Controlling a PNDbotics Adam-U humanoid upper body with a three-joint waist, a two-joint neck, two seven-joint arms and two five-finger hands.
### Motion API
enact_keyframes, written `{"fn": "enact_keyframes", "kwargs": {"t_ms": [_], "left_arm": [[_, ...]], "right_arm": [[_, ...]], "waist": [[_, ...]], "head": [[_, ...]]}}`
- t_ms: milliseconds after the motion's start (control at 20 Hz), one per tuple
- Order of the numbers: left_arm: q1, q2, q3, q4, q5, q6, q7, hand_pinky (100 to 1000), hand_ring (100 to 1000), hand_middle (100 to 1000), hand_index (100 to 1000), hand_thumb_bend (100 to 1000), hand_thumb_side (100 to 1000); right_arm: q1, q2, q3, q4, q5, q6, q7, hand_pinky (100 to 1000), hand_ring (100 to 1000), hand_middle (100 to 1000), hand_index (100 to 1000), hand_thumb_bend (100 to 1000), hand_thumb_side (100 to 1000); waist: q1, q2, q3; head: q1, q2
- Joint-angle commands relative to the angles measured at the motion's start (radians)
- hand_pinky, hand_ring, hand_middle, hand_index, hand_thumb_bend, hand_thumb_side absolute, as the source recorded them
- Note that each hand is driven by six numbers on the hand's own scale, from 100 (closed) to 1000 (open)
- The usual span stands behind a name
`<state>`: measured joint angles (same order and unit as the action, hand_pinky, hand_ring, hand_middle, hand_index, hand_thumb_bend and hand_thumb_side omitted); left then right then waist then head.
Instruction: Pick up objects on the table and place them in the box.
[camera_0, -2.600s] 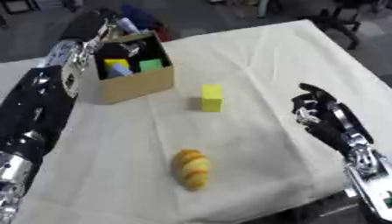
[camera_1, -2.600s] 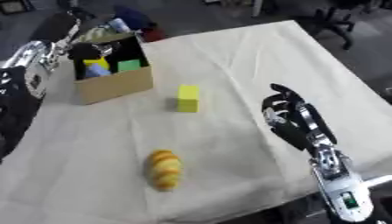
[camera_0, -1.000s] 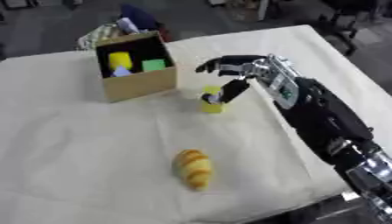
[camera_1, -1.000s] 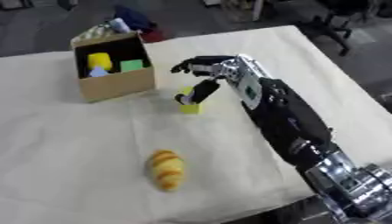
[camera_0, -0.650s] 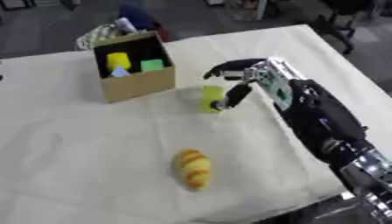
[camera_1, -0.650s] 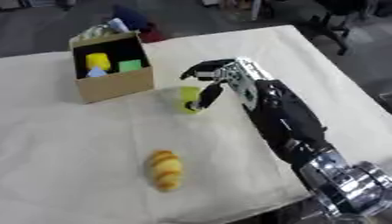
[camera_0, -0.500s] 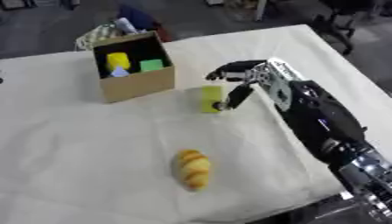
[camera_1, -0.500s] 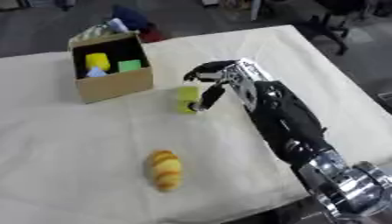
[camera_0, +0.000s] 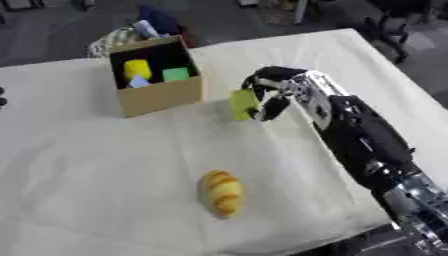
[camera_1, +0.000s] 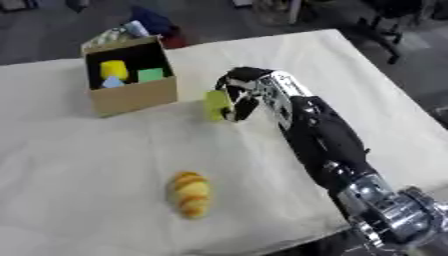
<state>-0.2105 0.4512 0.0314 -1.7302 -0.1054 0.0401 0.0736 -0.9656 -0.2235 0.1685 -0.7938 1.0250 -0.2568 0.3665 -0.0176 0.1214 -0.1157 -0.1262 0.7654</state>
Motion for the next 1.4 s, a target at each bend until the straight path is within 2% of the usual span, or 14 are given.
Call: {"fn": "enact_keyframes", "kwargs": {"t_ms": [50, 400, 550, 600, 650, 700, 800, 850, 900, 1000, 1050, 1100, 1250, 1400], "left_arm": [[-0.005, 0.004, 0.015, -0.021, 0.002, 0.001, 0.005, 702, 645, 621, 836, 147, 722], [0.006, -0.037, -0.006, -0.049, -0.006, -0.009, -0.015, 702, 646, 622, 836, 146, 725], [0.005, -0.062, -0.016, -0.06, -0.006, -0.011, -0.022, 701, 644, 620, 837, 114, 745], [0.004, -0.07, -0.022, -0.062, -0.004, -0.011, -0.027, 701, 644, 620, 837, 107, 749], [0.003, -0.076, -0.027, -0.065, -0.003, -0.012, -0.032, 701, 644, 620, 837, 101, 753], [0.002, -0.08, -0.031, -0.067, -0.002, -0.012, -0.037, 701, 645, 620, 837, 100, 757], [0.003, -0.086, -0.034, -0.069, -0.002, -0.012, -0.043, 701, 644, 620, 837, 100, 764], [0.005, -0.088, -0.034, -0.069, -0.002, -0.011, -0.044, 701, 644, 620, 837, 100, 765], [0.006, -0.089, -0.033, -0.069, -0.003, -0.01, -0.045, 701, 644, 620, 837, 100, 768], [0.007, -0.09, -0.033, -0.068, -0.005, -0.008, -0.046, 701, 645, 620, 838, 100, 771], [0.008, -0.091, -0.032, -0.069, -0.005, -0.007, -0.046, 701, 645, 621, 838, 100, 771], [0.009, -0.091, -0.032, -0.069, -0.005, -0.007, -0.047, 701, 645, 621, 838, 100, 764], [0.013, -0.091, -0.03, -0.065, -0.008, -0.005, -0.048, 701, 646, 622, 838, 100, 777], [0.025, -0.09, -0.023, -0.062, -0.01, -0.005, -0.044, 701, 646, 622, 838, 100, 782]], "right_arm": [[-0.066, -0.002, -0.016, -0.038, -0.024, 0.015, -0.047, 679, 621, 433, 599, 100, 100], [-0.203, 0.05, -0.093, 0.04, 0.057, 0.112, -0.109, 671, 625, 457, 628, 100, 100], [-0.237, 0.08, -0.138, 0.105, 0.123, 0.178, -0.165, 687, 657, 523, 725, 100, 100], [-0.245, 0.089, -0.155, 0.134, 0.149, 0.212, -0.18, 697, 683, 579, 793, 100, 108], [-0.251, 0.096, -0.17, 0.159, 0.171, 0.245, -0.192, 702, 706, 646, 850, 100, 186], [-0.254, 0.101, -0.184, 0.179, 0.19, 0.277, -0.206, 717, 742, 732, 920, 100, 310], [-0.257, 0.107, -0.195, 0.206, 0.224, 0.334, -0.228, 760, 800, 846, 1000, 100, 445], [-0.258, 0.109, -0.196, 0.211, 0.247, 0.365, -0.241, 767, 811, 884, 1000, 100, 454], [-0.257, 0.109, -0.195, 0.209, 0.273, 0.397, -0.261, 779, 828, 916, 1000, 136, 506], [-0.254, 0.109, -0.188, 0.202, 0.326, 0.44, -0.299, 794, 849, 962, 1000, 195, 540], [-0.253, 0.108, -0.183, 0.198, 0.346, 0.446, -0.306, 797, 852, 971, 1000, 185, 558], [-0.252, 0.106, -0.177, 0.193, 0.36, 0.441, -0.304, 805, 861, 985, 1000, 225, 559], [-0.247, 0.096, -0.162, 0.165, 0.37, 0.398, -0.269, 806, 861, 986, 1000, 220, 539], [-0.224, 0.059, -0.112, 0.064, 0.297, 0.274, -0.215, 802, 855, 965, 1000, 203, 463]], "waist": [[0.013, -0.014, 0.01], [0.018, -0.007, 0.1], [0.02, 0.002, 0.145], [0.02, 0.006, 0.161], [0.019, 0.009, 0.174], [0.018, 0.012, 0.186], [0.017, 0.016, 0.199], [0.017, 0.017, 0.201], [0.015, 0.018, 0.202], [0.014, 0.018, 0.199], [0.013, 0.017, 0.196], [0.012, 0.016, 0.19], [0.01, 0.012, 0.172], [0.009, 0.005, 0.141]], "head": [[-0.008, 0.0], [-0.073, -0.017], [-0.107, -0.03], [-0.121, -0.035], [-0.132, -0.039], [-0.141, -0.042], [-0.15, -0.045], [-0.151, -0.045], [-0.152, -0.045], [-0.149, -0.042], [-0.146, -0.04], [-0.143, -0.039], [-0.139, -0.034], [-0.123, -0.023]]}}
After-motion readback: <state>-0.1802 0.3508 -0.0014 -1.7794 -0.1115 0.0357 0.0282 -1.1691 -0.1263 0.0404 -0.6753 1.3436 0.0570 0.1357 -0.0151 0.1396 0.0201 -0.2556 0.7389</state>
